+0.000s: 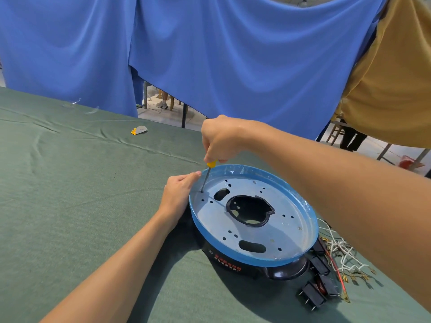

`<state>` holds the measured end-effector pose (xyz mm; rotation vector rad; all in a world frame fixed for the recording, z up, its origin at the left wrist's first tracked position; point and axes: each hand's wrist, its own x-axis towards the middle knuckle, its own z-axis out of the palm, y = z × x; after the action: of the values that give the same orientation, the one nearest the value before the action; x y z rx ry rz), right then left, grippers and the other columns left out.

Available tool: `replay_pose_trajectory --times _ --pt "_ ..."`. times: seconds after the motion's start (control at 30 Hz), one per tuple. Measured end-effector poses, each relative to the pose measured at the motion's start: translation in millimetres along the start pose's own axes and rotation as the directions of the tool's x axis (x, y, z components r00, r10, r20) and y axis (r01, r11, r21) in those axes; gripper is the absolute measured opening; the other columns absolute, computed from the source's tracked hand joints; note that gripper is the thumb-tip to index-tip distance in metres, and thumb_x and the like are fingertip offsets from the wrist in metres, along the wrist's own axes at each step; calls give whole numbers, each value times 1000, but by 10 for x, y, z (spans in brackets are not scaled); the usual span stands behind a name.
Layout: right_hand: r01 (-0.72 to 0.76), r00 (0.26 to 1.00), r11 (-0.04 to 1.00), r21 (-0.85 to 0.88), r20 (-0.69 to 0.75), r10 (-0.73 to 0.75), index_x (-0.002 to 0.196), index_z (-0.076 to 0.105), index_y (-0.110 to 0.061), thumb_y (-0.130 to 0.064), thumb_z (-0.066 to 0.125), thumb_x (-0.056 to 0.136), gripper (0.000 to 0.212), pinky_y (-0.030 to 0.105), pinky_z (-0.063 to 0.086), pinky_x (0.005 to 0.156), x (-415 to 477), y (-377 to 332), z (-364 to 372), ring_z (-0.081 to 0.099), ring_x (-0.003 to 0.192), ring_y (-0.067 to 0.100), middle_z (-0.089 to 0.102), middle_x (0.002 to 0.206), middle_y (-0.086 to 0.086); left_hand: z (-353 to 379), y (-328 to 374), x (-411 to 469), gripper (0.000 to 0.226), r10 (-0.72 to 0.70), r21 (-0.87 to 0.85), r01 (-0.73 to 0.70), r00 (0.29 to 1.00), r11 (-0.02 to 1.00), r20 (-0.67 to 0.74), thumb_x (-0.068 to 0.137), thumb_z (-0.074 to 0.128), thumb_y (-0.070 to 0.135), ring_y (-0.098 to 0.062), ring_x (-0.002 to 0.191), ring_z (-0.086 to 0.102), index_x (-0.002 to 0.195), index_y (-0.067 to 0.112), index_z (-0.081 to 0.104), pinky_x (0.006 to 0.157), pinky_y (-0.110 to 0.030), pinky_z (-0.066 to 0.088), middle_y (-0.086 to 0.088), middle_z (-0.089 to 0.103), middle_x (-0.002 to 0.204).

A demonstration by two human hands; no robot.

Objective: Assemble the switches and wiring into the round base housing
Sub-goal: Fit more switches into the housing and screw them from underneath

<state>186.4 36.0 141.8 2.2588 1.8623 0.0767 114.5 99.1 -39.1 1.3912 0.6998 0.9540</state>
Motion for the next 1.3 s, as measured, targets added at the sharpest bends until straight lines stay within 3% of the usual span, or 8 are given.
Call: replay_pose_trajectory --times 0.17,0.27,0.37,0.63,0.8,0.97,1.13,1.3 --pt "-26 999 998 58 33 24 61 58 -7 -19 49 95 36 21 46 47 53 -13 60 54 42 16 64 50 3 -6 -8 -2 53 14 -2 -14 1000 1000 -2 92 62 32 -25 61 52 74 -18 55 67 -38 41 -25 59 67" --pt "-31 986 997 76 164 18 86 63 -4 -32 54 98 32 24 52 54 48 -37 -43 60 57 17 68 72 6 -7 -16 2 53 24 -11 -24 1000 1000 1 92 62 33 -25 63 54 78 -18 57 69 -38 43 -23 62 70" --pt "-8 982 985 172 187 -25 116 58 -2 -11 58 94 23 15 47 44 0 -41 -140 55 59 16 56 78 6 -4 -25 6 49 23 -8 -23 1000 1000 -6 91 62 32 -23 59 57 70 -12 60 67 -38 45 -16 65 65" --pt "62 998 997 -47 -23 -63 70 55 -8 -21 54 95 28 30 50 49 92 15 -19 62 50 14 59 52 3 3 -38 28 50 16 -3 -16 1000 1000 -15 91 63 30 -16 47 49 44 17 52 60 -34 40 -4 54 50" --pt "23 999 998 -58 33 -21 65 48 -13 -41 47 99 44 21 39 43 96 8 4 57 44 15 57 59 3 -4 -26 19 45 16 -6 -16 1000 1000 -5 91 63 30 -17 50 56 49 16 62 62 -35 44 -4 63 54" --pt "59 991 998 -24 123 -55 90 61 -11 -22 63 91 11 18 45 42 -40 -11 -95 57 54 13 62 72 4 -3 -25 15 43 14 -20 -14 1000 1000 -7 91 63 29 -20 52 53 61 -3 62 63 -37 43 -10 60 57" --pt "22 999 997 71 21 -24 71 61 -11 -21 62 91 23 17 44 43 -15 -75 2 59 47 10 57 37 -7 -8 -13 -2 53 20 -33 -20 1000 999 -2 92 63 30 -23 59 51 71 -17 54 66 -38 41 -16 58 64" --pt "-164 975 963 214 186 125 83 60 -2 -20 48 99 26 19 37 44 9 -44 -21 42 38 16 60 58 8 -13 -13 -21 46 -4 -44 4 1000 999 6 92 63 31 -21 57 55 59 -1 64 66 -37 44 -12 62 60"
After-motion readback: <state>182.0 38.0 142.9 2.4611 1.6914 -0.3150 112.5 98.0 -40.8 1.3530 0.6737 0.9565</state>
